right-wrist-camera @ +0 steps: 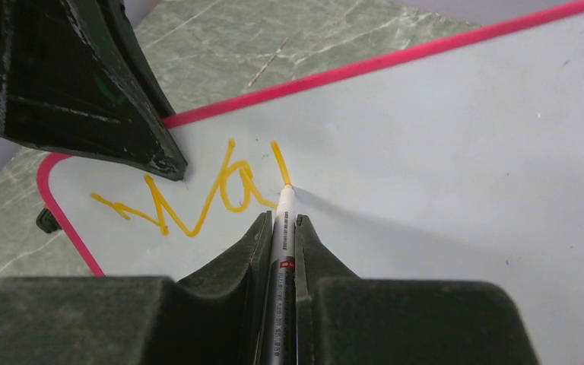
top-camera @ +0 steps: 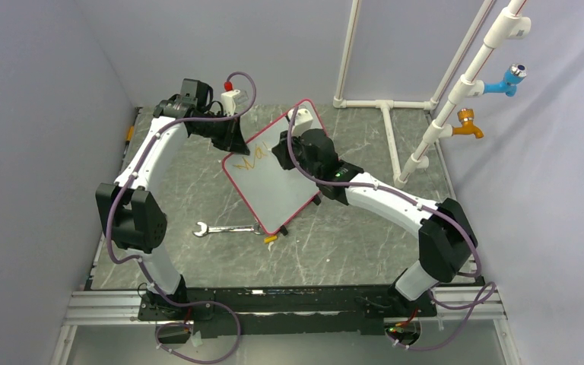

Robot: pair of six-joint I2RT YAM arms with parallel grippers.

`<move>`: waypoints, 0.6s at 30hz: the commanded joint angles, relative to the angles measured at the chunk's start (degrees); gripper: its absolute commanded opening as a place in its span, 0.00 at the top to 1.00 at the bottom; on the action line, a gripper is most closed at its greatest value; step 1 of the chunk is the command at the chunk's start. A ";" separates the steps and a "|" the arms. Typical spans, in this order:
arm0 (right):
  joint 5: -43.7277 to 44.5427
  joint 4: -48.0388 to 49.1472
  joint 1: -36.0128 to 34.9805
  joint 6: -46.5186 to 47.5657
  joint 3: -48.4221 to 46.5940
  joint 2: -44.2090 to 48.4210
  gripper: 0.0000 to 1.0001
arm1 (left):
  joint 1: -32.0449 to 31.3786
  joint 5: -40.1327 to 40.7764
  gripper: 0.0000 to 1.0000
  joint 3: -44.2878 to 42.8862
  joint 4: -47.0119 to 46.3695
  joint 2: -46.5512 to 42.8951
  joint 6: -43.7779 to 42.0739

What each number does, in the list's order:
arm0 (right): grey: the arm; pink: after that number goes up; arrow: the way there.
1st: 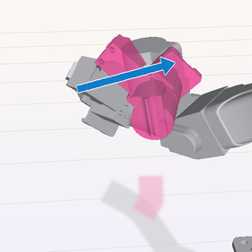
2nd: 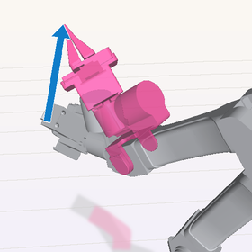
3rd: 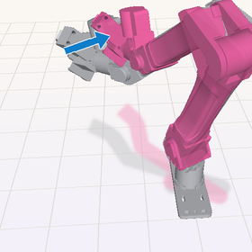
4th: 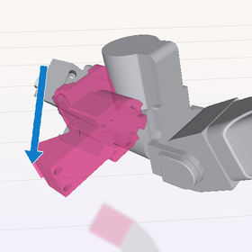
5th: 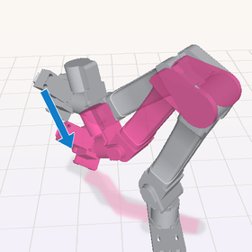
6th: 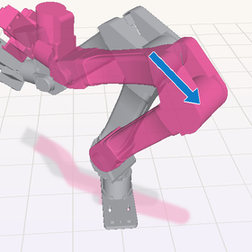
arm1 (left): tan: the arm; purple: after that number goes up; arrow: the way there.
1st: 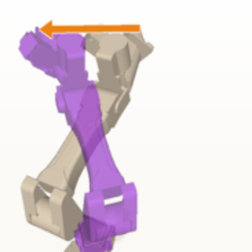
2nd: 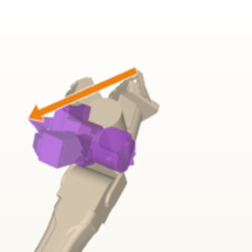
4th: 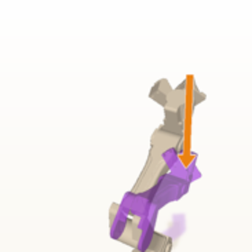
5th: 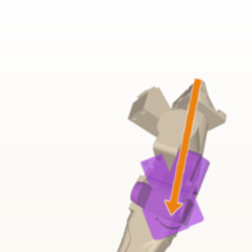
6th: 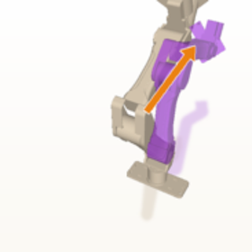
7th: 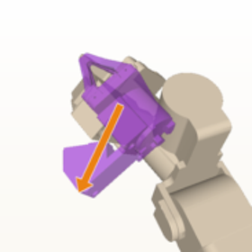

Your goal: Write a sentence on the whiteboard

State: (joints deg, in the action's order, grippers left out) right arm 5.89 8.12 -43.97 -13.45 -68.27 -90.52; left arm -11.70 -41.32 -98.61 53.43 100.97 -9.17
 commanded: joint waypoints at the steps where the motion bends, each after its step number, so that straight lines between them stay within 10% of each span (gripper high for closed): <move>1: -0.53 -0.53 0.17 -1.74 1.86 0.60 1.00 | -1.74 5.27 1.00 1.05 0.32 -0.53 -5.76; 18: 0.23 -1.73 0.24 0.24 -4.53 -0.98 1.00 | -1.79 5.33 1.00 1.12 0.36 -0.60 -5.90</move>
State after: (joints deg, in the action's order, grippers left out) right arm 5.89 6.61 -43.90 -14.44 -68.64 -90.19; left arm -11.70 -41.52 -98.61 53.43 100.97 -9.15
